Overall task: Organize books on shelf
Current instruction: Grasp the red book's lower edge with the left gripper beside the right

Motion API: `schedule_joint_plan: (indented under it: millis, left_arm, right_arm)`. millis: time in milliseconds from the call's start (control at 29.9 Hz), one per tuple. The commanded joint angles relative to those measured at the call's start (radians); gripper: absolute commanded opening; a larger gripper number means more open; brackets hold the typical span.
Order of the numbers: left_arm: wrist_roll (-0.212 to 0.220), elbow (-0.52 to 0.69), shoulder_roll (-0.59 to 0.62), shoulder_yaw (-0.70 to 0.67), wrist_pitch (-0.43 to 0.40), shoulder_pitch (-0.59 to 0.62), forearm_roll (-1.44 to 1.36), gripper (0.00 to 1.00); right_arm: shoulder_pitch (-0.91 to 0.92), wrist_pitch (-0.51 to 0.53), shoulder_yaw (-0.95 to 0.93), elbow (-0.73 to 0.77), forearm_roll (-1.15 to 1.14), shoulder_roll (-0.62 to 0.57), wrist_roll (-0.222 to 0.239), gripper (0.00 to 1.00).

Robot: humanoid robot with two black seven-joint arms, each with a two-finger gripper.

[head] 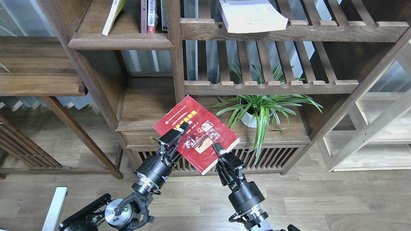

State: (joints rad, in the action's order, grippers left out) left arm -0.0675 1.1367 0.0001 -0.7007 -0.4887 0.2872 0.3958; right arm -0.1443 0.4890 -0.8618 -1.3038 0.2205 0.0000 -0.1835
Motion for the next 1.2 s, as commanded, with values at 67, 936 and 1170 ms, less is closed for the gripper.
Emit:
schedule_joint_plan:
  millis: [67,936,1170]
  left_arm:
    - [0.002,0.003,0.000,0.001,0.000,0.001,-0.005,0.24]
    - [-0.006,0.002,0.000,0.007,0.000,0.007,-0.011,0.01]
    - [-0.002,0.009,0.000,0.006,0.000,0.012,-0.012,0.01]
  right_arm:
    - [0.002,0.000,0.000,0.000,-0.001,0.000,-0.001,0.03]
    - [0.032,0.000,-0.002,0.000,-0.020,0.000,0.002,0.83]
    - [0.034,0.000,-0.006,0.001,-0.021,0.000,0.002,0.83]
